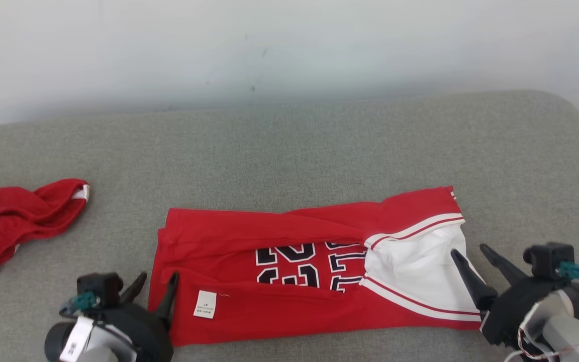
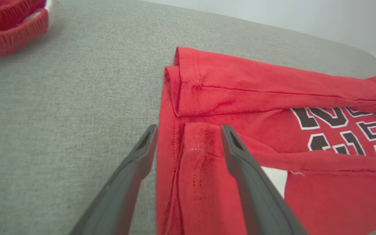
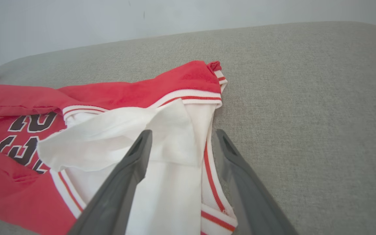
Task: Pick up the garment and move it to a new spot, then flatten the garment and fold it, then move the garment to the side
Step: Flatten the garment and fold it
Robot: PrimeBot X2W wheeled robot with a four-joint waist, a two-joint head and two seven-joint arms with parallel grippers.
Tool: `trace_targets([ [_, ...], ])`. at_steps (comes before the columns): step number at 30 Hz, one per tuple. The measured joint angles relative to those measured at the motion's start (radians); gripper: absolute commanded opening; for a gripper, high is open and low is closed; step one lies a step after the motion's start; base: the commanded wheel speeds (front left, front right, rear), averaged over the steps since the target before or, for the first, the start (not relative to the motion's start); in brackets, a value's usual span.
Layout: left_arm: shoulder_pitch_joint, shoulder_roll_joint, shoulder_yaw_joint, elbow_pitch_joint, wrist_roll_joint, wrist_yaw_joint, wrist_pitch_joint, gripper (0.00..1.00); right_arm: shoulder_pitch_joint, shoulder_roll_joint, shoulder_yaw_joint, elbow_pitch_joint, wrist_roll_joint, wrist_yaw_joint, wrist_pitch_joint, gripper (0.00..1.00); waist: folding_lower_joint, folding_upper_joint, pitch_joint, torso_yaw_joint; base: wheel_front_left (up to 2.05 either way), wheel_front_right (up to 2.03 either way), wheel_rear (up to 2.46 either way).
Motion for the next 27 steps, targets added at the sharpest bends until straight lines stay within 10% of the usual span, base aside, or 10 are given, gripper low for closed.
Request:
trace_targets([
  [14, 0.182, 0.012, 0.03, -0.127, 0.001, 0.082, -0.026, 1.0, 0.176, -0.005, -0.105, -0.05, 0.068, -0.012, -0.001, 1.0, -0.0001, 0.0001, -0.114, 0.003, 0.0, 0.0, 0.0],
  [27, 0.341, 0.073, 0.173, -0.332, 0.042, 0.143, -0.028, 1.0, 0.341, 0.0, -0.269, -0.258, 0.038, -0.131, -0.002, 1.0, 0.0, 0.0, -0.169, 0.001, 0.0, 0.0, 0.0],
])
